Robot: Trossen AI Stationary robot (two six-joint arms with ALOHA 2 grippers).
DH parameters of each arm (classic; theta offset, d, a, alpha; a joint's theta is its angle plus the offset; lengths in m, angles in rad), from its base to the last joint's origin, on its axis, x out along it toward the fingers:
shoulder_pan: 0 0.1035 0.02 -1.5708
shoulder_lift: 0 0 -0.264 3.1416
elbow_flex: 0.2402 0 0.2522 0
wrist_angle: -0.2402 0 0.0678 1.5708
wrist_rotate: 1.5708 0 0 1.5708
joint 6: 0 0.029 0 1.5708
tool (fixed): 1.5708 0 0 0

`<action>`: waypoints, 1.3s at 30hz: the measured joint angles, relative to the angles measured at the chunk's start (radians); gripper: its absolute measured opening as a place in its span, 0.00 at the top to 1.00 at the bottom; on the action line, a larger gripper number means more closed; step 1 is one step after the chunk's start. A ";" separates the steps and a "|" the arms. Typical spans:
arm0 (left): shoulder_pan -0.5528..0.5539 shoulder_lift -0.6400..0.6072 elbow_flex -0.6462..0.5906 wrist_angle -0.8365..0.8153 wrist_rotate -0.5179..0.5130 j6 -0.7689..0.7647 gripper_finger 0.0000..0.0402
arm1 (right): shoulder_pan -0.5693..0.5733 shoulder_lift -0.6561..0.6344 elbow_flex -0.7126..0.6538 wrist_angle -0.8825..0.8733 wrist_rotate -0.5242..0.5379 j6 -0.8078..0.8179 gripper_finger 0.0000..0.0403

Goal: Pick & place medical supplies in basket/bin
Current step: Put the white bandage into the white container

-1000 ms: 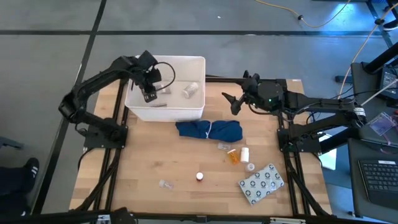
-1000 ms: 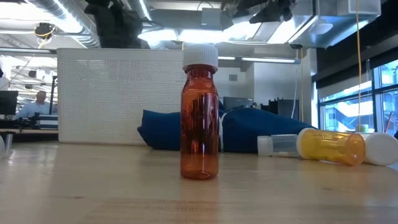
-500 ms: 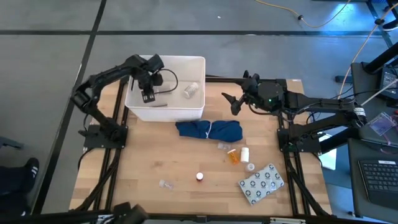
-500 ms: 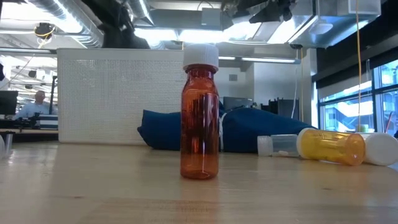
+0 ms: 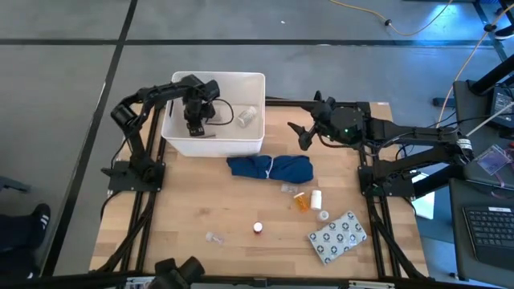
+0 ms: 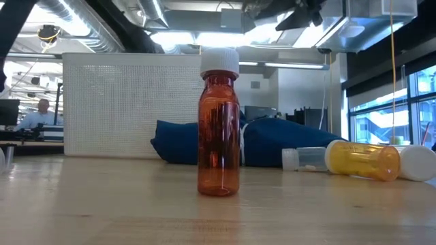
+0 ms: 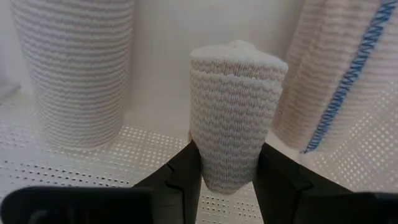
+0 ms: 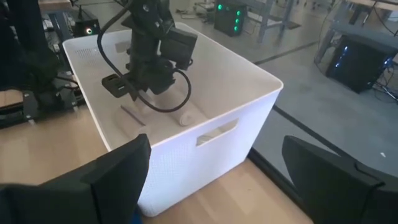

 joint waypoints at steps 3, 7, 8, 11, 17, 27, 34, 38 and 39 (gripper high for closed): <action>0.000 0.014 0.000 0.000 -0.003 -0.007 0.71 | 0.000 0.000 0.000 -0.011 0.000 0.001 0.10; 0.000 0.016 0.000 0.000 -0.027 -0.007 0.66 | 0.000 0.000 0.000 -0.013 0.000 -0.003 0.10; 0.000 0.016 0.000 0.000 -0.026 -0.008 0.65 | 0.000 0.000 0.000 -0.013 0.000 -0.003 0.10; 0.000 0.016 0.000 0.003 -0.023 -0.057 0.59 | 0.000 0.000 0.000 -0.024 -0.001 -0.003 0.10; 0.000 0.016 0.000 0.001 -0.025 -0.131 0.53 | 0.000 0.000 0.000 -0.101 -0.005 0.026 0.10; 0.000 0.014 0.000 -0.005 -0.033 -0.191 0.53 | -0.002 0.000 0.000 -0.152 -0.006 0.048 0.10; 0.000 0.013 0.000 0.009 -0.044 -0.191 0.53 | -0.002 0.000 0.000 -0.168 -0.040 0.045 0.10; 0.000 0.013 0.000 0.011 -0.035 -0.200 0.53 | -0.002 0.000 0.000 -0.175 -0.133 0.027 0.10; 0.000 0.013 0.000 0.011 -0.025 -0.201 0.53 | -0.002 0.000 0.000 -0.179 -0.153 0.026 0.10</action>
